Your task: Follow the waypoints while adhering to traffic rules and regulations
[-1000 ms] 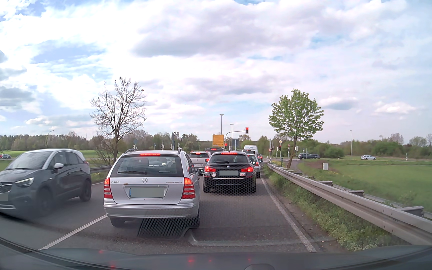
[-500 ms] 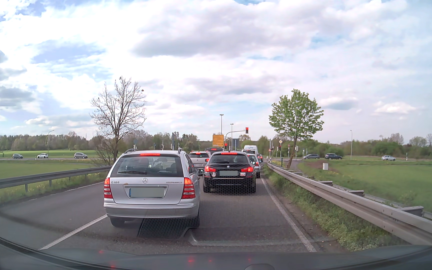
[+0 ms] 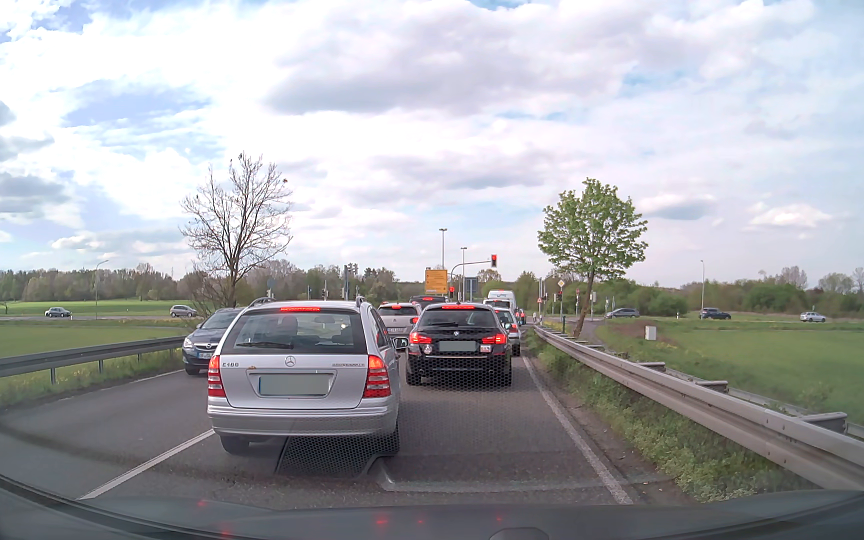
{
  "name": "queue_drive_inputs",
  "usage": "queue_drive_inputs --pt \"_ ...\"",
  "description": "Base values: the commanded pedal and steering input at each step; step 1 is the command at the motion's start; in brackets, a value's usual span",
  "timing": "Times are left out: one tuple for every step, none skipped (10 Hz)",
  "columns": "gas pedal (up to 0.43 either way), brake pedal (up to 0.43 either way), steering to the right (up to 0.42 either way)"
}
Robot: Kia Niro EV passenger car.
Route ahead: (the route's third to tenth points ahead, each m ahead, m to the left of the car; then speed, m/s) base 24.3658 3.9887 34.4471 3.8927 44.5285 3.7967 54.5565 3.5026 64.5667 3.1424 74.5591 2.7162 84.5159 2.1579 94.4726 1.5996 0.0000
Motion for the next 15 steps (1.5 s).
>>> queue_drive_inputs --pt "0.0 0.287 -0.01" --pt "0.0 0.28 -0.01" --pt "0.0 0.28 -0.01" --pt "0.0 0.28 -0.01" --pt "0.0 0.28 -0.01" --pt "0.0 0.28 -0.01" --pt "0.0 0.28 -0.01" --pt "0.0 0.28 -0.01" --pt "0.0 0.28 -0.01" --pt "0.0 0.28 -0.01" --pt "0.0 0.28 -0.01" --pt "0.0 0.28 -0.01" --pt "0.0 0.287 -0.01" --pt "0.0 0.28 -0.01" --pt "0.0 0.28 -0.01"
